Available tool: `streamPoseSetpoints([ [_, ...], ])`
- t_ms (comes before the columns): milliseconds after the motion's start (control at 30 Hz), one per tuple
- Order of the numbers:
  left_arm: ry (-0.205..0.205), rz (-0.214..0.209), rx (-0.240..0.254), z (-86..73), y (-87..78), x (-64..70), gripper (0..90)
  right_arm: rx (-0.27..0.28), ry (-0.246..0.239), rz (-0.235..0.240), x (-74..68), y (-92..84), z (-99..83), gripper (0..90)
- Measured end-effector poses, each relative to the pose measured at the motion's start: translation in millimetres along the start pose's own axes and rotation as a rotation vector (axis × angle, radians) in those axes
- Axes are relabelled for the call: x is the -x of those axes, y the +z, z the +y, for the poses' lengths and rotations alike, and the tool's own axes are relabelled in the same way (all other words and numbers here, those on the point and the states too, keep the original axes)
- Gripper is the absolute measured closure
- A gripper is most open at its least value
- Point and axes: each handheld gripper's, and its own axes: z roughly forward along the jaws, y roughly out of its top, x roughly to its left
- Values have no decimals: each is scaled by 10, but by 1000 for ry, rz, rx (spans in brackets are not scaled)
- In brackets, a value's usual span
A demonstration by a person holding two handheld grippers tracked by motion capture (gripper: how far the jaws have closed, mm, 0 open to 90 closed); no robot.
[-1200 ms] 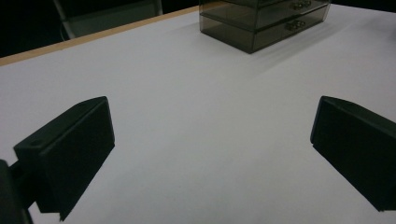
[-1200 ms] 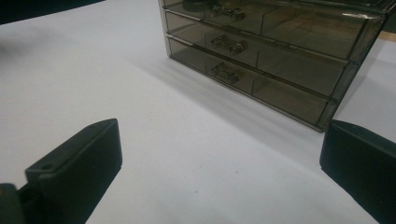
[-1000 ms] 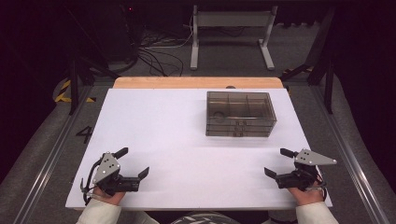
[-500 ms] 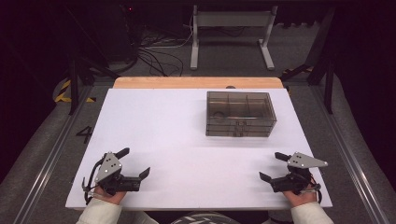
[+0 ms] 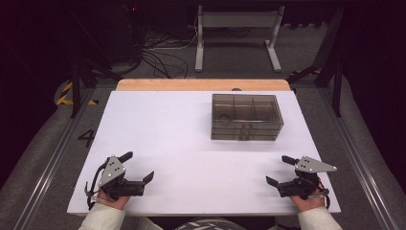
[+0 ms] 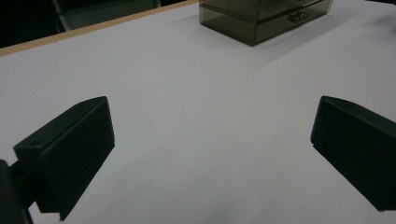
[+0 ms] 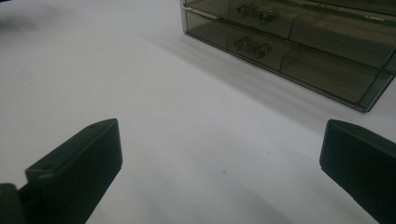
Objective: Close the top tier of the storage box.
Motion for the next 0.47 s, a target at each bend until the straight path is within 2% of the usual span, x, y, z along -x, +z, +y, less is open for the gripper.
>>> streamPoseSetpoints([
  [467, -3, 6, 1, 2, -19, 1, 4, 16, 0, -8, 0, -12, 14, 0],
])
